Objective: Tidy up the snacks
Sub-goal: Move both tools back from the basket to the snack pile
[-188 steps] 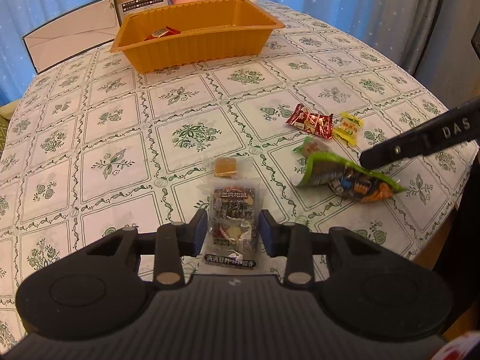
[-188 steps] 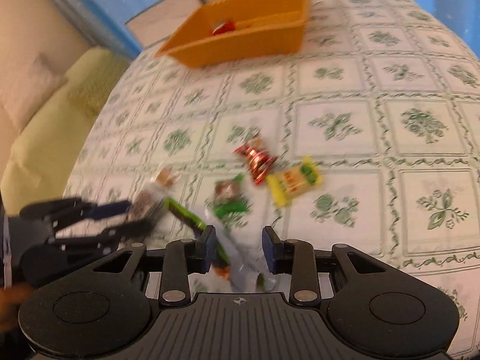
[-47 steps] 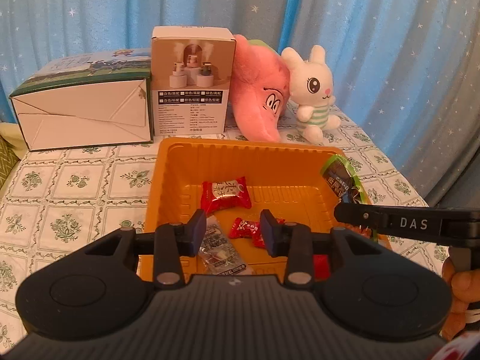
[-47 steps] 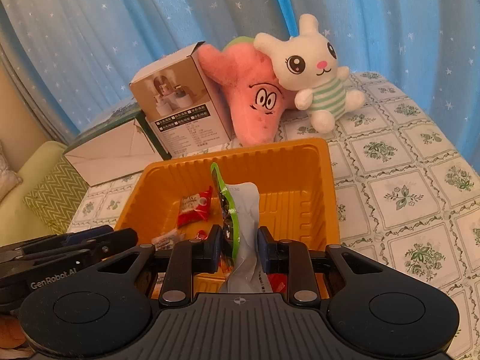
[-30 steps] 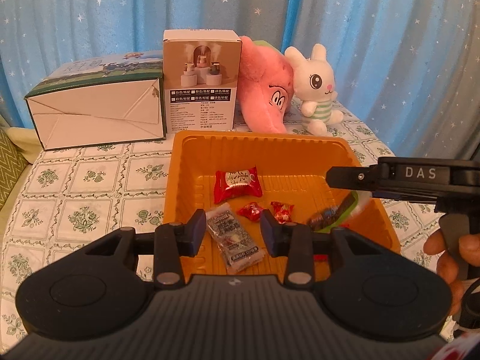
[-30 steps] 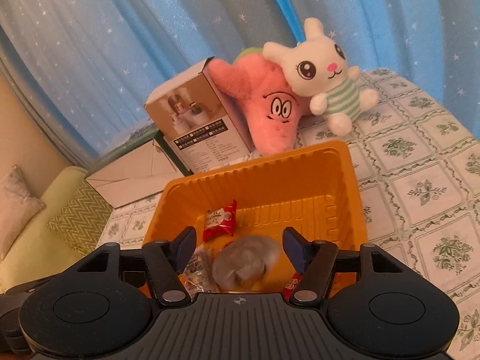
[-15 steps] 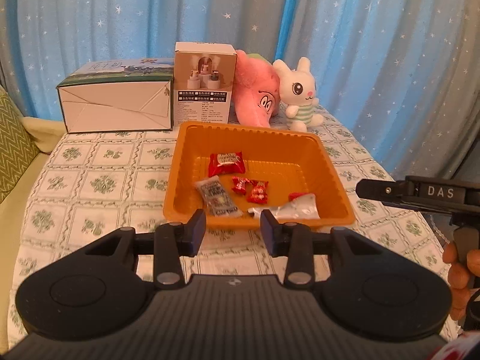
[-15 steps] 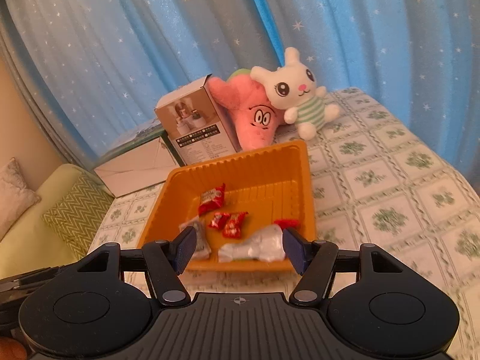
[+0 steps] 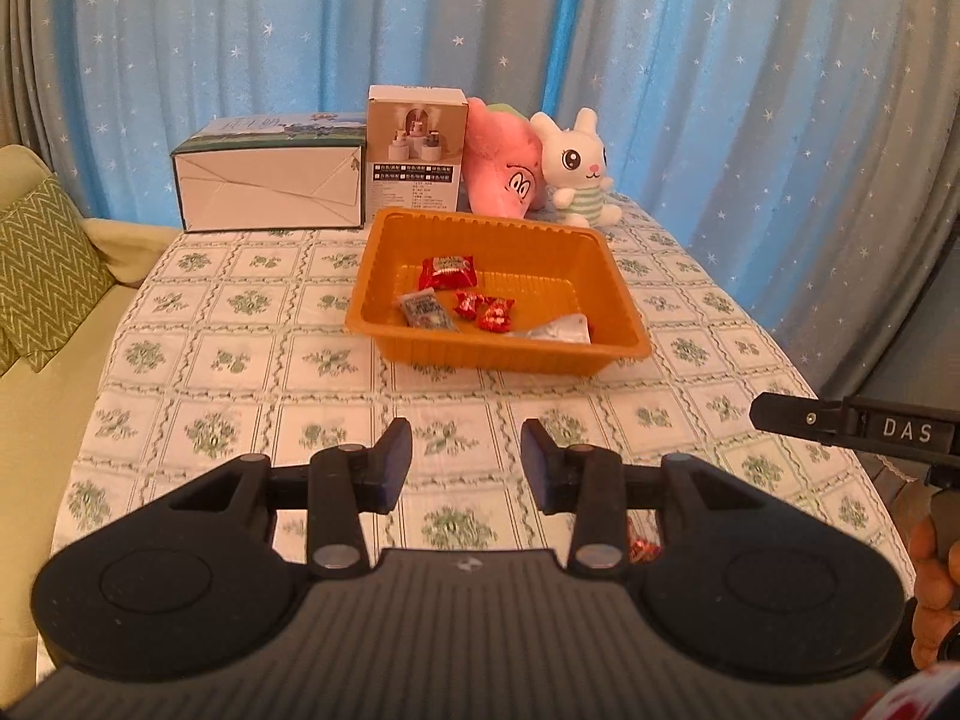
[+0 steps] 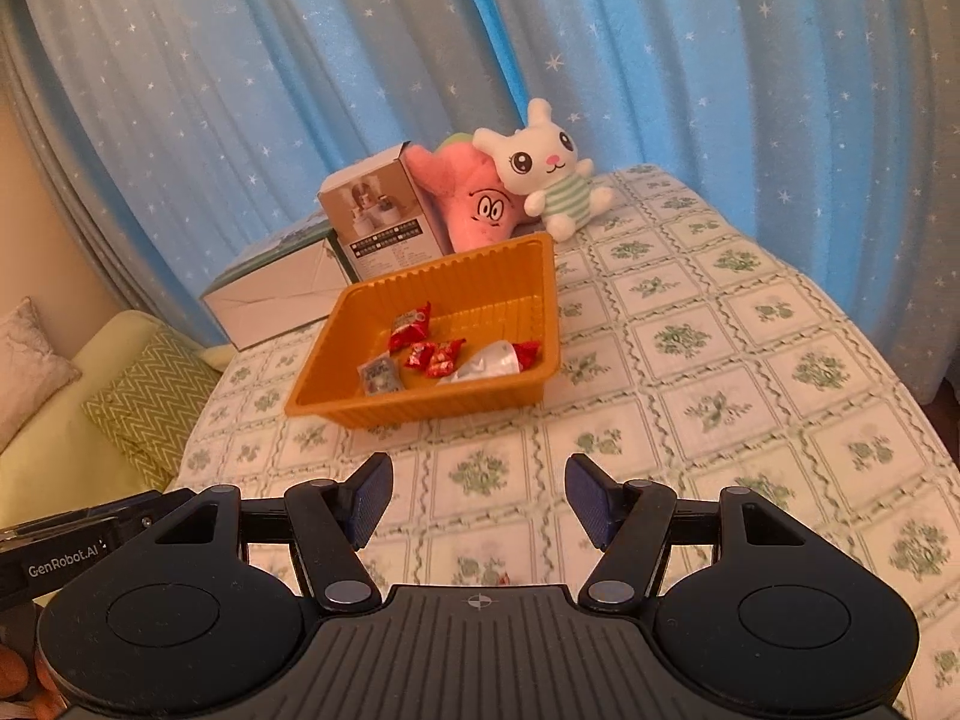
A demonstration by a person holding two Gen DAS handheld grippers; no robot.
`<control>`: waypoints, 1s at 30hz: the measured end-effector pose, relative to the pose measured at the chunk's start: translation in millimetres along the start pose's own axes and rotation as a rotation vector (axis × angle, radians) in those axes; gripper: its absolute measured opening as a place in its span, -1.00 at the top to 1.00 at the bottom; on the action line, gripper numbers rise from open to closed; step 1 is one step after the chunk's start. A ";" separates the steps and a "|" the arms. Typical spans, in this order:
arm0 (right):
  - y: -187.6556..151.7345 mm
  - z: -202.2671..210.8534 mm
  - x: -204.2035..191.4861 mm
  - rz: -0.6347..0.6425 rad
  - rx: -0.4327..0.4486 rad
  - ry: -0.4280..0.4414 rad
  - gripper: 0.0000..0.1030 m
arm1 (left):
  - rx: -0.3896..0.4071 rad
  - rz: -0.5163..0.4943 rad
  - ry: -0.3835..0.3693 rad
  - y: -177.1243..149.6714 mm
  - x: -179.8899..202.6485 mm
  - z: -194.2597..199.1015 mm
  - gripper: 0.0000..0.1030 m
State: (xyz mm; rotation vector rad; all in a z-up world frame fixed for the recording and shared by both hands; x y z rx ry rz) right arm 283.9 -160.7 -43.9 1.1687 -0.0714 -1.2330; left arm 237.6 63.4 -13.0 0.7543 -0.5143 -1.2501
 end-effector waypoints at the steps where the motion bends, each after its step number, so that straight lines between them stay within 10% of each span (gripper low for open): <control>1: -3.6 4.5 -1.0 0.007 -0.003 -0.005 -0.24 | -0.002 0.004 0.001 -4.6 0.4 5.0 0.31; 30: -64.4 46.4 16.9 0.013 -0.060 -0.070 -0.24 | -0.076 -0.010 0.015 -65.3 9.2 19.2 0.31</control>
Point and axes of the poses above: each gripper's, at about its wrist camera, not at the fingertips, and z roughly against the way its jaws point, x to its right, y to its top, the point moved 7 cm from there along -z, roughly the way its jaws point, and after that the axes turned 14 degrees about y, right-handed, at the moved point
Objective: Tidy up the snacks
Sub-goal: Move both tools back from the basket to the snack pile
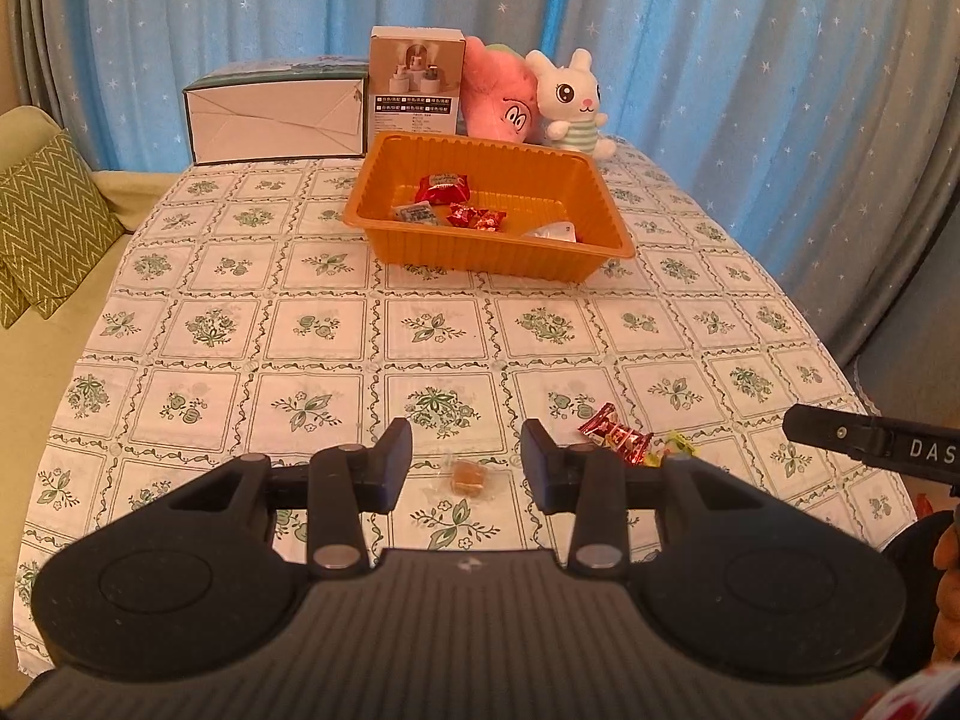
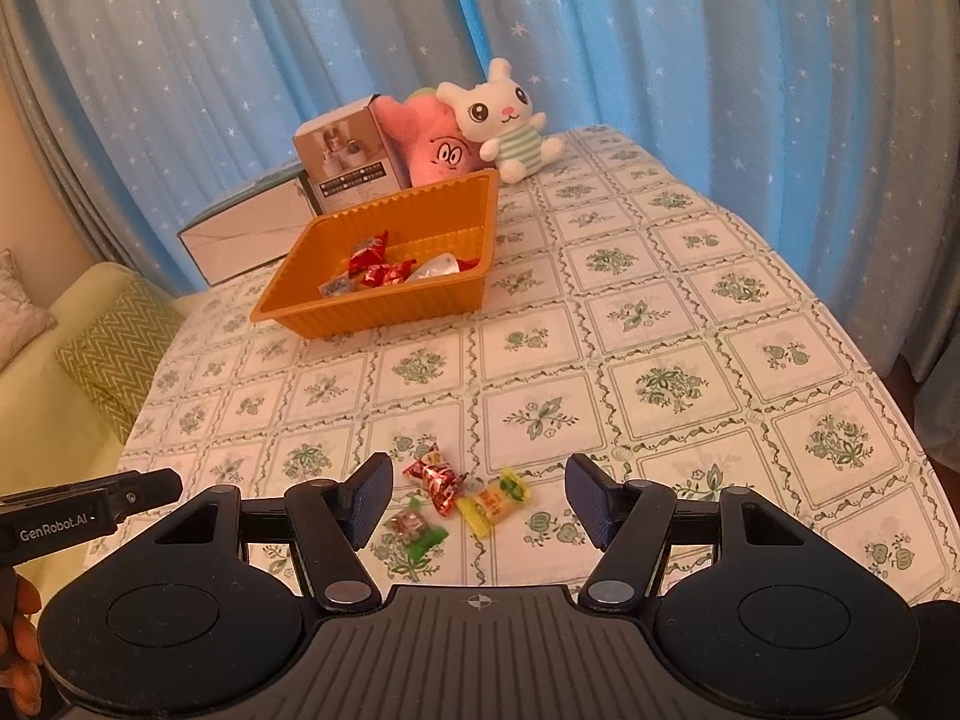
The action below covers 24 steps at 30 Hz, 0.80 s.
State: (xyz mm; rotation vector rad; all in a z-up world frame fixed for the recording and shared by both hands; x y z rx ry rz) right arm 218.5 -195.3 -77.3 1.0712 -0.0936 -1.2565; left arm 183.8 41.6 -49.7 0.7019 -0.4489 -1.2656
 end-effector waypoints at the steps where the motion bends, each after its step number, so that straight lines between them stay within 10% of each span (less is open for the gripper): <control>1: -0.7 0.2 1.0 0.002 0.000 -0.003 -0.24 | -0.002 0.001 0.000 -1.2 -0.8 -0.8 0.31; 24: -39.7 -20.3 31.6 0.021 -0.077 -0.068 -0.24 | -0.066 -0.038 -0.031 -47.3 -2.1 -45.0 0.31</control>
Point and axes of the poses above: each gripper's, at about its wrist camera, not at the fingertips, and z roughly against the way its jaws point, x to its right, y to its top, the point moved 7 cm from there along -z, roughly the way its jaws point, and after that the axes turned 14 degrees about y, right-handed, at the moved point
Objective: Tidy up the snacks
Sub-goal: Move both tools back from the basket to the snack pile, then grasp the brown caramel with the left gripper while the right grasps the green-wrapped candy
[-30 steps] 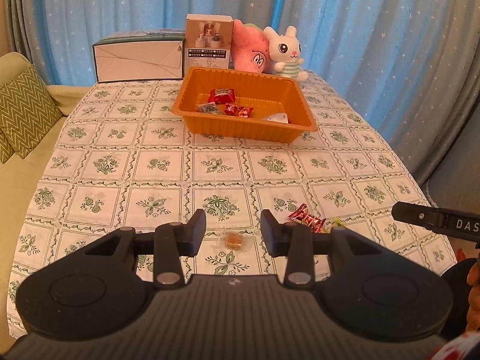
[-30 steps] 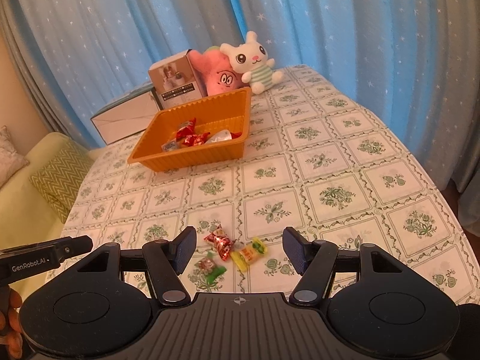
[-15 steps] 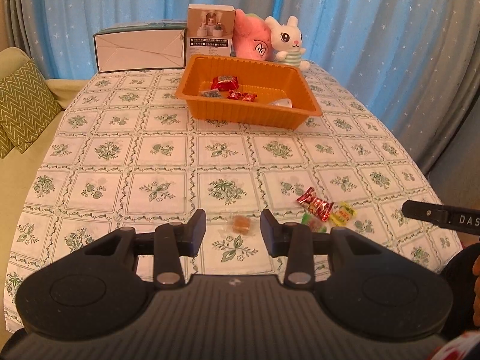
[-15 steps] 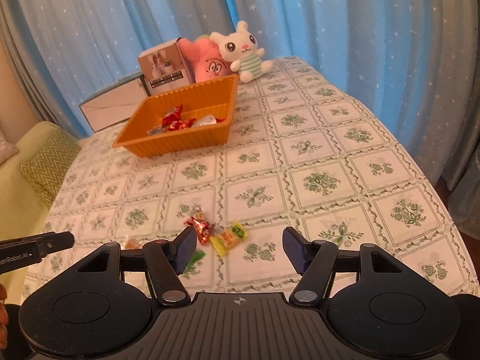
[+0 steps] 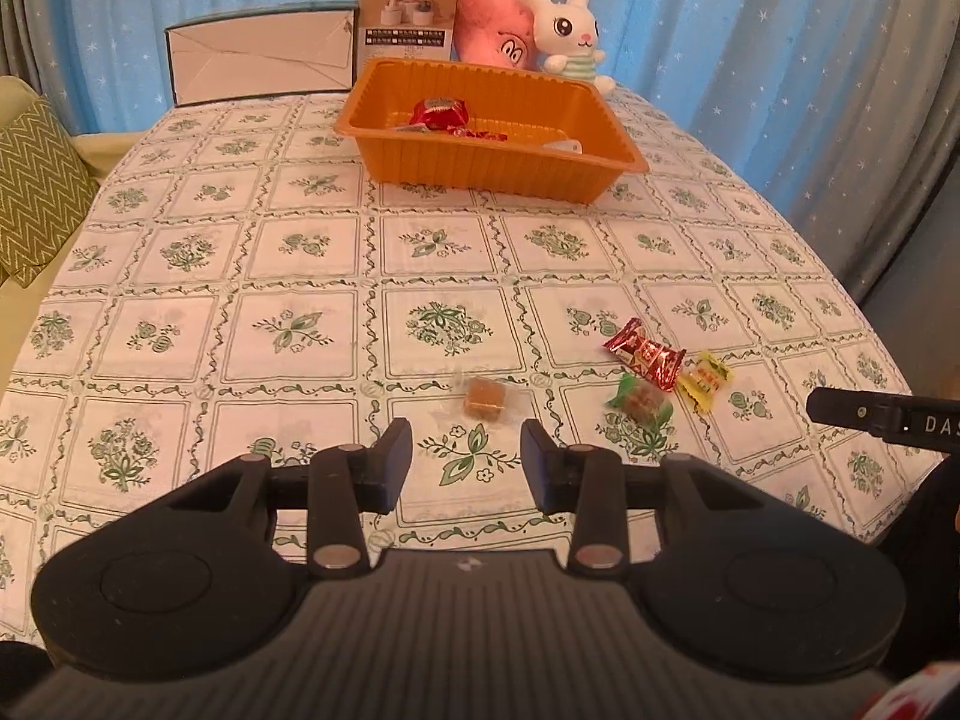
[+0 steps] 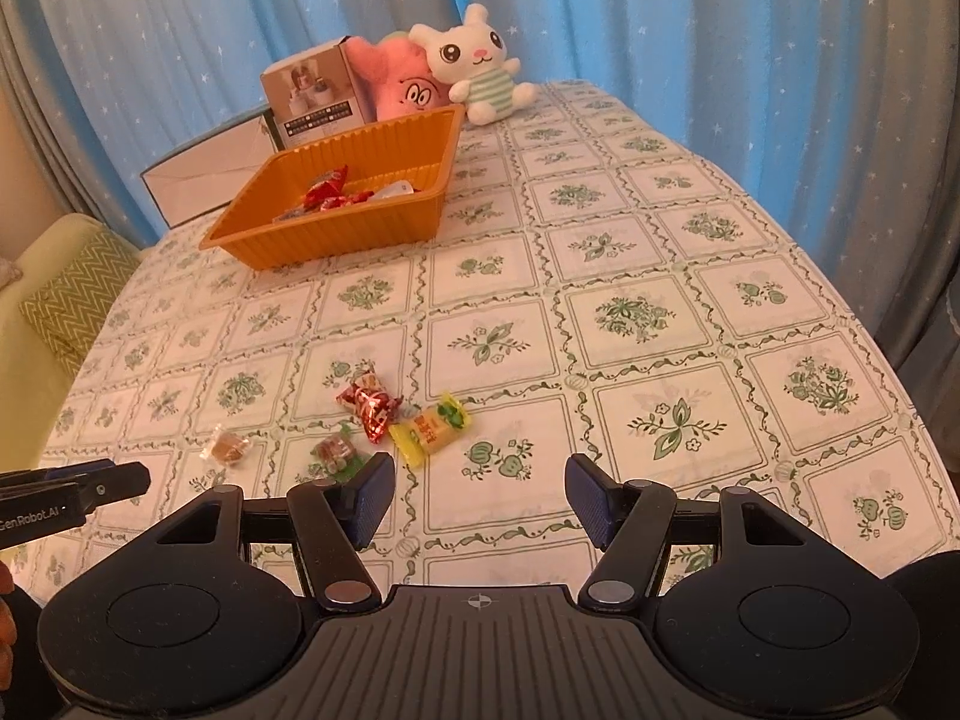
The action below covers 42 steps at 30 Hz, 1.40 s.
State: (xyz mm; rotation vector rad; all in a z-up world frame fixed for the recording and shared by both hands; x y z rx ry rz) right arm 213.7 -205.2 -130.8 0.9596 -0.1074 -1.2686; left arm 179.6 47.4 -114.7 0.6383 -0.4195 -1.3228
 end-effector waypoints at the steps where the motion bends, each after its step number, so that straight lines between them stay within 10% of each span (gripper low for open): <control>1: -1.0 -2.2 0.9 -0.002 -0.005 0.000 -0.24 | -0.004 -0.005 -0.001 -0.5 1.4 -4.1 0.31; 22: -7.2 -51.6 5.8 0.001 -0.069 0.001 -0.24 | -0.066 -0.028 -0.117 7.3 29.6 -68.4 0.26; 42: -10.6 -70.8 -29.9 0.183 -0.052 0.066 -0.23 | -0.001 -0.077 0.016 11.8 28.7 -73.1 0.65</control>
Point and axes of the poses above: each gripper's, at about its wrist camera, not at the fingertips, and z roughly against the way its jaws point, x to its right, y to its top, the point moved 7 cm from there along -z, roughly the way its jaws point, and after that the axes turned 14 degrees about y, right-handed, at the moved point
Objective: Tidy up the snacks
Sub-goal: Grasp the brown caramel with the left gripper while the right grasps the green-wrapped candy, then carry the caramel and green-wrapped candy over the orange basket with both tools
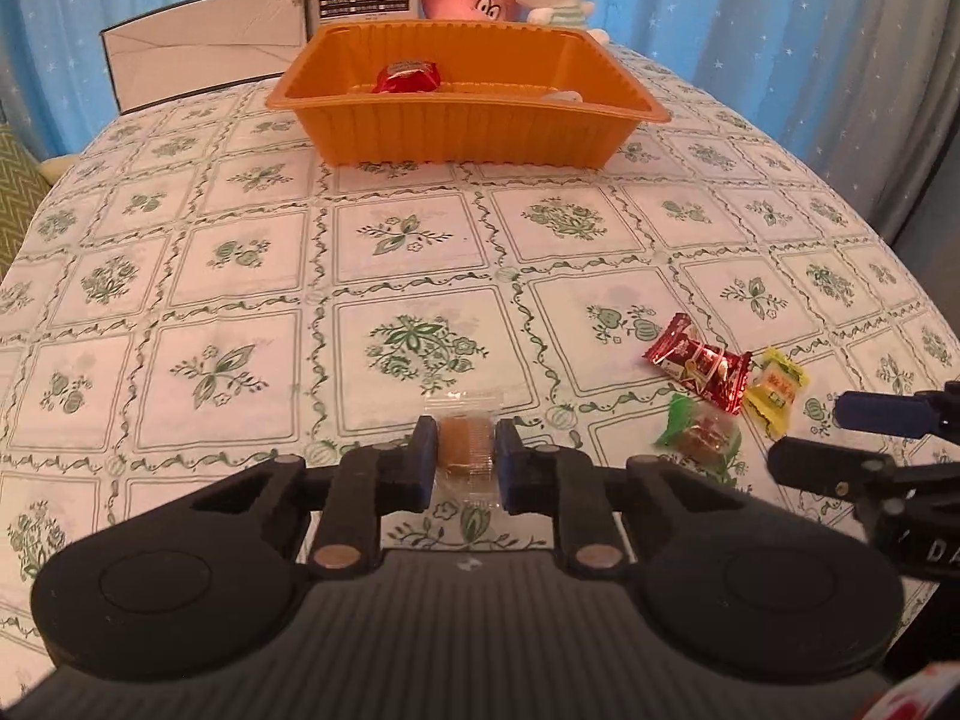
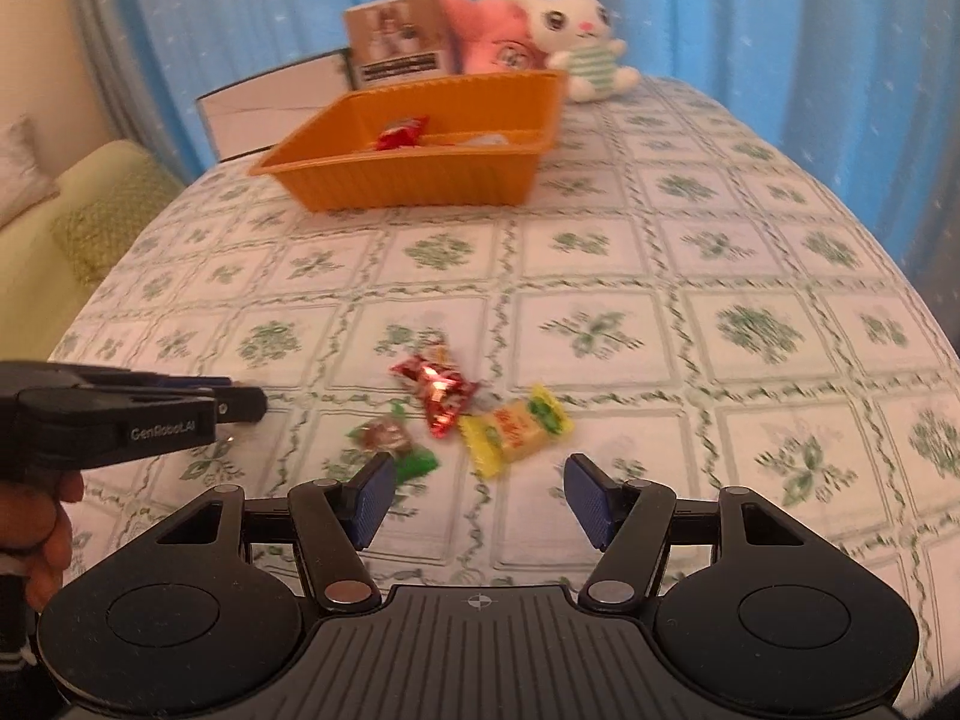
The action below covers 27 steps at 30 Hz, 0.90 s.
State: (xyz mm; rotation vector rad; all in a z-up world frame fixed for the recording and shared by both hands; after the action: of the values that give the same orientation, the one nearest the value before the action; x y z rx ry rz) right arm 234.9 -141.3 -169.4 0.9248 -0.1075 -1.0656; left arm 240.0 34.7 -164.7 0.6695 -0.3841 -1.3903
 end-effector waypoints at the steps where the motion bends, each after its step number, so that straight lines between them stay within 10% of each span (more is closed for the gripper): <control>1: 1.0 -3.2 -5.6 0.031 0.000 0.009 -0.19 | -0.003 0.010 -0.003 -0.9 -2.5 1.8 0.65; 14: 1.8 -56.9 -31.9 0.266 -0.111 0.032 0.53 | -0.006 0.062 -0.026 0.0 -14.9 13.6 0.65; 27: 0.5 -18.6 -42.7 0.207 -0.049 0.027 0.58 | 0.013 0.056 -0.037 0.9 -5.6 38.7 0.65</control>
State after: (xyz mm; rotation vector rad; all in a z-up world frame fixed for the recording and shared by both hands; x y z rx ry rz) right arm 222.3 -96.6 -166.3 0.8639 -0.1512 -0.8599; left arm 215.9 32.3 -134.0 0.6402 -0.4383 -1.3492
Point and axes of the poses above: each gripper's, at about its wrist camera, not at the fingertips, and z roughly against the way its jaws point, x to its right, y to its top, the point moved 7 cm from there along -z, roughly the way its jaws point, and after that the axes turned 14 degrees about y, right-handed, at the moved point
